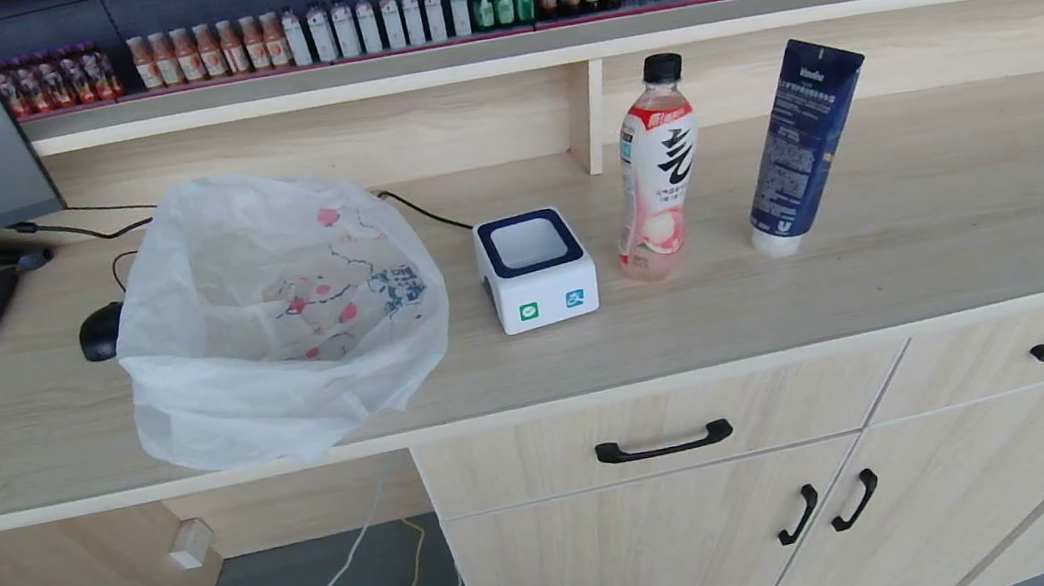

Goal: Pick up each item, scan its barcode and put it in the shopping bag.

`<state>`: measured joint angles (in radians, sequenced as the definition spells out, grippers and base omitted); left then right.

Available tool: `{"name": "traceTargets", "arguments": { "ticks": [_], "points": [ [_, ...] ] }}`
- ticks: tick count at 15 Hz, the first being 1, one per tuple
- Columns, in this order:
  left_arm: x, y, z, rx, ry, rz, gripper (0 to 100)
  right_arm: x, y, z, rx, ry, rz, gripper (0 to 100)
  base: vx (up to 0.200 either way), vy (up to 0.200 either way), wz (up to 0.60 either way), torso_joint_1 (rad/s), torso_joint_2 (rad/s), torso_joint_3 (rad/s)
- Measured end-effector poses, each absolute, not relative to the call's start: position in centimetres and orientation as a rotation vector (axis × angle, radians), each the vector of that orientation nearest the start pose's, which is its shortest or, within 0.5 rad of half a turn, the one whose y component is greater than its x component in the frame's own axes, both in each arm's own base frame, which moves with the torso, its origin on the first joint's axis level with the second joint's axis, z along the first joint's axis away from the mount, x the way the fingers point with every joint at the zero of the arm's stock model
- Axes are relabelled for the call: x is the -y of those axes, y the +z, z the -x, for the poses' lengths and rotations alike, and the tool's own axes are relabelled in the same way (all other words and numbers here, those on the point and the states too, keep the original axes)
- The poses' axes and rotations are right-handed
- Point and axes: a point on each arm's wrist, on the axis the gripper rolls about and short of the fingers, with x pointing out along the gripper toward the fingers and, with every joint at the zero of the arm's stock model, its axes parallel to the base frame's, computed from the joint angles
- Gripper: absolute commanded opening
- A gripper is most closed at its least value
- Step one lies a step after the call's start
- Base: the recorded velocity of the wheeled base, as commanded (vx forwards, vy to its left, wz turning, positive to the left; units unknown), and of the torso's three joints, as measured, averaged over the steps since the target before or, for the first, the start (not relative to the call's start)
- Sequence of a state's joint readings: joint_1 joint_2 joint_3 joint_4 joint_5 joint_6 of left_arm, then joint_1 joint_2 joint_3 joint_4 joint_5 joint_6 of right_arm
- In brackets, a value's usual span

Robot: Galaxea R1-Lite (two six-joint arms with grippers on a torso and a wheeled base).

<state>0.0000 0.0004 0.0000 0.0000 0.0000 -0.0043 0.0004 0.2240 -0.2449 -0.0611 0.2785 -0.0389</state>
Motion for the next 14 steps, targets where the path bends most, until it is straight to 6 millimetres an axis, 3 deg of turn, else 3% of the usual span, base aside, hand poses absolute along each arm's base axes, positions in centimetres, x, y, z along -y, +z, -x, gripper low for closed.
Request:
{"name": "traceTargets", "arguments": {
  "ticks": [7,14],
  "points": [
    [0.0,7.5,2.3,0.000,0.000,0.004,100,-1.0,18.6,-2.3,0.121,0.418,0.153,100,0.000,0.000,0.00,0.000,0.00,0.000],
    [0.0,7.5,2.3,0.000,0.000,0.004,100,-2.3,19.7,-6.6,0.151,0.519,0.226,100,0.000,0.000,0.00,0.000,0.00,0.000]
  ]
}}
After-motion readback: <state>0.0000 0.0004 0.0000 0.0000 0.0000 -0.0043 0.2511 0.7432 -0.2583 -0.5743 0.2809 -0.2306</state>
